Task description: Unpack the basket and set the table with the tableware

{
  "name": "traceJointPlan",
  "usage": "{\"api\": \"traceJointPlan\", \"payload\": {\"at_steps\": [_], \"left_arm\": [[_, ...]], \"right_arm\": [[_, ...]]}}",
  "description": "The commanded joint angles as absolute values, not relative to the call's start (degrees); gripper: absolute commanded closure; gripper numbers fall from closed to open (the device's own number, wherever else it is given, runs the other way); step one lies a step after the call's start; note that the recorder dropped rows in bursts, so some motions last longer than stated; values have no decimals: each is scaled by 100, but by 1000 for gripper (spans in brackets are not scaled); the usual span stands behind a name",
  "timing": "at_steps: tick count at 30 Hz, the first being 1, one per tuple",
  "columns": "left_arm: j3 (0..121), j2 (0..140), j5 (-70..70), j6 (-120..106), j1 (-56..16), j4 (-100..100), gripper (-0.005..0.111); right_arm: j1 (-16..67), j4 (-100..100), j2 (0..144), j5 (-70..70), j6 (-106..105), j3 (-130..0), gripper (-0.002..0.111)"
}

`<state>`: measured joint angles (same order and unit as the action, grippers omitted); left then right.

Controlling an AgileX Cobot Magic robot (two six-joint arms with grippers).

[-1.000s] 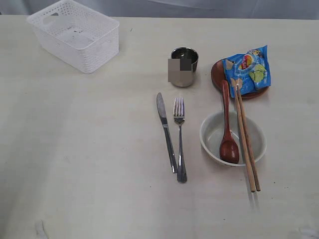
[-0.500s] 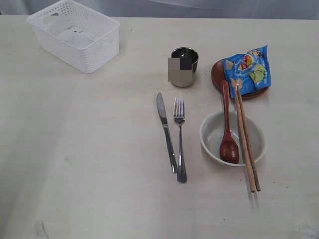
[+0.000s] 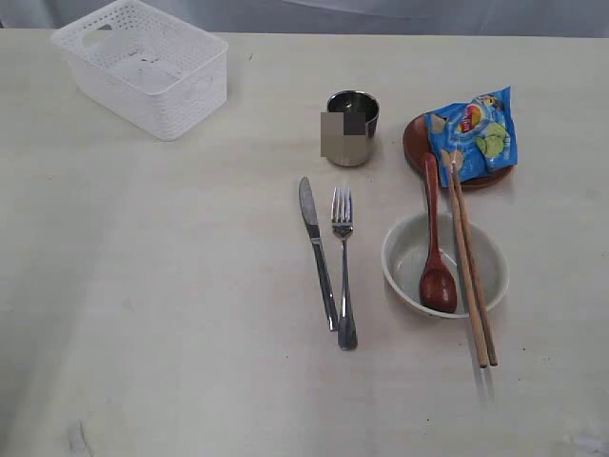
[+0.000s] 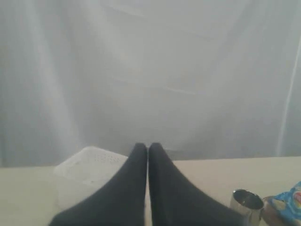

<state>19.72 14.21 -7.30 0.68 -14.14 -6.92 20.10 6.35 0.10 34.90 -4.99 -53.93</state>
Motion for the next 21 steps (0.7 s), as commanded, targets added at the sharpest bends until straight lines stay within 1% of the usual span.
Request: {"api": "traceJointPlan", "payload": {"at_steps": [1, 5, 10, 17, 21], "left_arm": [[1947, 1063, -761, 0, -1067, -670, 105], [1802, 712, -853, 45, -797, -171, 105], [1011, 0, -534, 34, -642, 497, 105], [175, 0, -136, 0, -642, 729, 105], [0, 0, -262, -57, -642, 894, 105]], "right_arm": [[2023, 605, 0, 3487, -511, -5385, 109], [2023, 605, 0, 3487, -511, -5385, 109], [2023, 605, 0, 3487, -511, -5385, 109], [2023, 606, 0, 3487, -538, -5385, 109], [2023, 606, 0, 3487, -538, -5385, 109]]}}
